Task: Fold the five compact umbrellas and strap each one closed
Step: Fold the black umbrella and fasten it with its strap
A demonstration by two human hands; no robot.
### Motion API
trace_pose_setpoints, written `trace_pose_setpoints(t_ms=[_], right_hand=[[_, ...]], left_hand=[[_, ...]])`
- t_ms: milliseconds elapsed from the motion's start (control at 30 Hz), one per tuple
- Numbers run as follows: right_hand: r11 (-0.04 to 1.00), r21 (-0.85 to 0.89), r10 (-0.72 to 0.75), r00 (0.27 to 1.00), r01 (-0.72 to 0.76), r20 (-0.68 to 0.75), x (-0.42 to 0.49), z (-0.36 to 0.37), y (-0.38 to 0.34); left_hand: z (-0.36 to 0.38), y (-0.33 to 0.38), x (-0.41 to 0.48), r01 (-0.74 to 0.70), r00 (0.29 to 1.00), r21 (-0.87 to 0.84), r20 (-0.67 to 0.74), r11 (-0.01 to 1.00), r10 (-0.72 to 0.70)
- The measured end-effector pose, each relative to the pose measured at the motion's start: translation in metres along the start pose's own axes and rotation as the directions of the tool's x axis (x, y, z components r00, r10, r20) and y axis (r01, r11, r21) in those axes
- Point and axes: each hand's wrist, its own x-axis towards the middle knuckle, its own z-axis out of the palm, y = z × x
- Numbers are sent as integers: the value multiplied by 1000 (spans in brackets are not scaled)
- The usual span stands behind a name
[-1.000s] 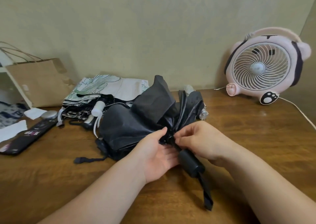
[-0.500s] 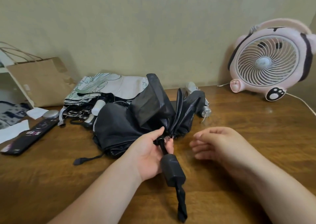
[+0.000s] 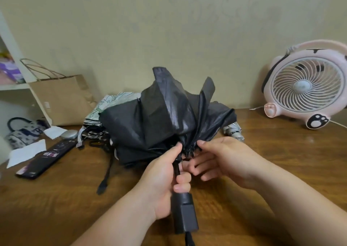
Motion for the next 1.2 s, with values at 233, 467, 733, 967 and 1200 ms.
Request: trace_pose_setpoints(t_ms=[233, 467, 733, 967, 1200], right_hand=[[784, -595, -351, 918, 179, -186, 34, -19, -1], [928, -328, -284, 904, 175, -321, 58, -14, 31], [997, -22, -74, 961, 71, -265, 59, -13, 39], [978, 209, 59, 980, -18, -189, 46, -18, 24], [999, -26, 30, 975, -37, -220, 43, -10, 33]], left_hand=[[10, 33, 35, -48, 970, 55, 239, 997, 34], [-4, 14, 67, 116, 941, -164, 333, 980, -56], [-10, 11, 69, 231, 855, -140, 501, 963, -133], [-7, 11, 67, 314, 890, -259, 415, 913, -189], [-5, 6, 61, 188, 950, -132, 276, 973, -146]])
